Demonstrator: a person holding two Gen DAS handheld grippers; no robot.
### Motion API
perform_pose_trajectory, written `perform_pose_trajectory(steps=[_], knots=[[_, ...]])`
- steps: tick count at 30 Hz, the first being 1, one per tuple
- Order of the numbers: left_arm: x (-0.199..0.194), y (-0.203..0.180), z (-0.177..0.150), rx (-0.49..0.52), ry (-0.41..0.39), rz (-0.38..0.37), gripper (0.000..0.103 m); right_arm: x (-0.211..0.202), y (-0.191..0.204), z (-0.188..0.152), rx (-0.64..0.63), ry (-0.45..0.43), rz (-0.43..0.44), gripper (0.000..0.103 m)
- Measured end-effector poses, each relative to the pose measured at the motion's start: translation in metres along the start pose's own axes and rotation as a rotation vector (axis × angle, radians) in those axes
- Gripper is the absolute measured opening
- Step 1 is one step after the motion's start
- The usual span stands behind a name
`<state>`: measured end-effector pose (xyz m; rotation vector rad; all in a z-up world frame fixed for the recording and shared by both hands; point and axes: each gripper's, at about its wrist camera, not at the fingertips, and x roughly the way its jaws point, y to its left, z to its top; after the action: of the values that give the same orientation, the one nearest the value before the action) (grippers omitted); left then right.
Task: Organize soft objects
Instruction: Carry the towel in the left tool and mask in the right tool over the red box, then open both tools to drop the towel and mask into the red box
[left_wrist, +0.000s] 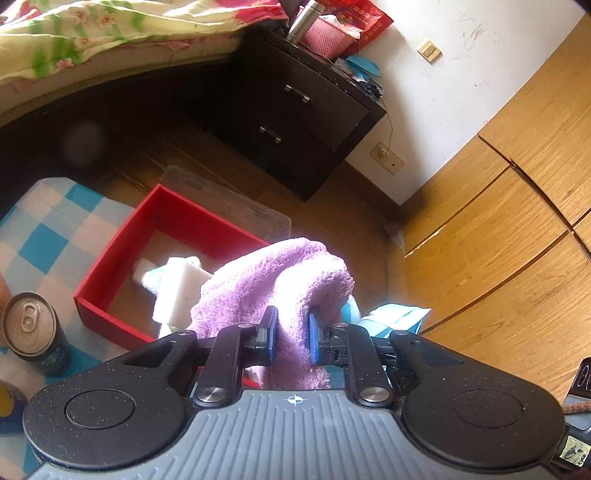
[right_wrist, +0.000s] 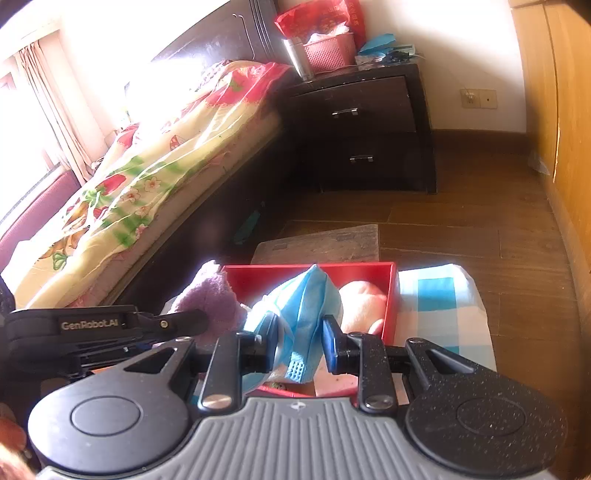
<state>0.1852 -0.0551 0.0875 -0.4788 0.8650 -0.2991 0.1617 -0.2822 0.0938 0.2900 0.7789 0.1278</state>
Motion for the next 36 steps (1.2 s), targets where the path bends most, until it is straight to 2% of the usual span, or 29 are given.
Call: perform_pose_trajectory(steps=[9, 12, 13, 14, 15, 16, 19, 25, 30, 36], knots=[[0.023, 0.000, 0.013, 0.025, -0.017, 0.051, 0.018, 0.030, 0.014, 0.016, -0.053, -0.031, -0.029, 0.004], [0.038, 0.003, 0.015, 0.044, -0.015, 0.085, 0.032, 0.050, 0.010, 0.018, -0.034, -0.019, -0.021, 0.005], [0.043, 0.004, 0.014, 0.049, -0.017, 0.103, 0.041, 0.058, 0.008, 0.018, -0.026, -0.007, -0.018, 0.005], [0.047, 0.006, 0.014, 0.048, -0.013, 0.112, 0.048, 0.065, 0.006, 0.018, -0.017, 0.003, -0.018, 0.009], [0.051, 0.008, 0.014, 0.045, -0.004, 0.114, 0.050, 0.071, 0.004, 0.018, -0.009, 0.011, -0.022, 0.013], [0.054, 0.011, 0.013, 0.037, 0.001, 0.121, 0.053, 0.077, 0.003, 0.017, -0.002, 0.019, -0.030, 0.020], [0.055, 0.017, 0.013, 0.025, 0.008, 0.128, 0.054, 0.088, -0.001, 0.014, -0.005, 0.042, -0.051, 0.030], [0.039, 0.014, 0.012, 0.015, 0.000, 0.106, 0.061, 0.087, -0.008, 0.011, 0.004, 0.051, -0.080, 0.032], [0.025, 0.016, 0.004, 0.032, 0.011, 0.123, 0.067, 0.071, -0.003, 0.007, -0.023, 0.064, -0.080, 0.036], [0.013, 0.029, -0.022, 0.055, 0.079, 0.163, 0.072, 0.062, 0.010, -0.013, -0.069, 0.153, -0.046, 0.040]])
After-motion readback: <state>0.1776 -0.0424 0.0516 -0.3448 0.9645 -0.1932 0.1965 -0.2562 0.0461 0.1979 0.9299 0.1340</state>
